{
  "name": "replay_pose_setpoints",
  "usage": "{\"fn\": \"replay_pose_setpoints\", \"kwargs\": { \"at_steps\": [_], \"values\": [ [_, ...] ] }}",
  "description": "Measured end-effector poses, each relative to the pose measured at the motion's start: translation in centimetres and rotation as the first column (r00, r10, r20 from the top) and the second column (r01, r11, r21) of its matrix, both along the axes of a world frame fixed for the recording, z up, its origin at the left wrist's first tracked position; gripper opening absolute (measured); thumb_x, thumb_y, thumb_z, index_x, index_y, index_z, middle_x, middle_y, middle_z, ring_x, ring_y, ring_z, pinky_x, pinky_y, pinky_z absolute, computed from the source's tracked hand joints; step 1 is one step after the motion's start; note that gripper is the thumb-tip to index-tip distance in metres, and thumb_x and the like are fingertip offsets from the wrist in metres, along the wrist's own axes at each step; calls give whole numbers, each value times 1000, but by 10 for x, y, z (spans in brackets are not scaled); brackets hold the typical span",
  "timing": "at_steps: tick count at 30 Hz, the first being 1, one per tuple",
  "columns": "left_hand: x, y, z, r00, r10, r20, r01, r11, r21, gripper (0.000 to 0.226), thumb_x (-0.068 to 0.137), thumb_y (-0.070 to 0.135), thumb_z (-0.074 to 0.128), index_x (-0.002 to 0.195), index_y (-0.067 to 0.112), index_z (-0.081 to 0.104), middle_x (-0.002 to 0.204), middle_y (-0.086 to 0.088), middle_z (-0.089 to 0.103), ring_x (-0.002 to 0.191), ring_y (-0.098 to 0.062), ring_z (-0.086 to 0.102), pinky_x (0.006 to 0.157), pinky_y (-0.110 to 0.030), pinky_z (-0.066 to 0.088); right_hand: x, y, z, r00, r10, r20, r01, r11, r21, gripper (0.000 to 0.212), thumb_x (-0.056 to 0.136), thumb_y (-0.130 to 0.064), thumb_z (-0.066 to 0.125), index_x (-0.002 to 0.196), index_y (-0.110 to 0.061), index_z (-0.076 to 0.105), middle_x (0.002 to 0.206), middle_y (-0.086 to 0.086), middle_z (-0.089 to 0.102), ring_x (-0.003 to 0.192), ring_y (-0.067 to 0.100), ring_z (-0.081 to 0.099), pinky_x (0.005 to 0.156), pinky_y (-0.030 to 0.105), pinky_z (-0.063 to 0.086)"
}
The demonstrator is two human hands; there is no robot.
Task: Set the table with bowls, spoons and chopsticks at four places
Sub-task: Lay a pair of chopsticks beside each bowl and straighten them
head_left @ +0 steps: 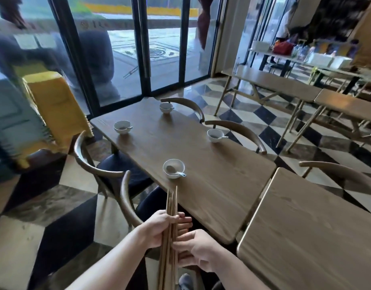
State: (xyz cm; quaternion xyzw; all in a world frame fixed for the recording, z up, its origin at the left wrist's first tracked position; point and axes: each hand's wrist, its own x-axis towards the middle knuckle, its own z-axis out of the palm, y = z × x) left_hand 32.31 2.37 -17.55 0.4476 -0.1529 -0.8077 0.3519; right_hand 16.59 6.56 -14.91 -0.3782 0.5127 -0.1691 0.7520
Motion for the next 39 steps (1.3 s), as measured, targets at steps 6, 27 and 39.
{"fn": "replay_pose_setpoints", "kwargs": {
  "at_steps": [6,27,39],
  "values": [
    [19,-83,-15,998,42,42,-44,998,47,30,99,1,48,127,-11,54,124,-28,66,114,-42,66,90,-52,56,0,-90,-14,998,-4,70,-1,997,72,41,79,3,75,112,21,58,96,24,68,84,31,70,86,51,58],
    [36,-275,-51,620,-784,-29,784,618,65,15,93,8,65,100,-1,74,115,-31,69,111,-44,66,86,-53,57,16,-270,-21,401,-916,12,915,399,-64,17,78,20,66,82,4,62,75,17,66,54,21,71,54,30,61],
    [47,-269,-77,538,-836,-108,837,515,188,24,97,-3,53,117,-11,63,113,-33,69,105,-42,70,80,-43,60,67,-216,-70,311,-935,-173,948,291,129,35,79,19,67,113,18,57,89,25,67,69,29,72,64,40,63]
  ]
}}
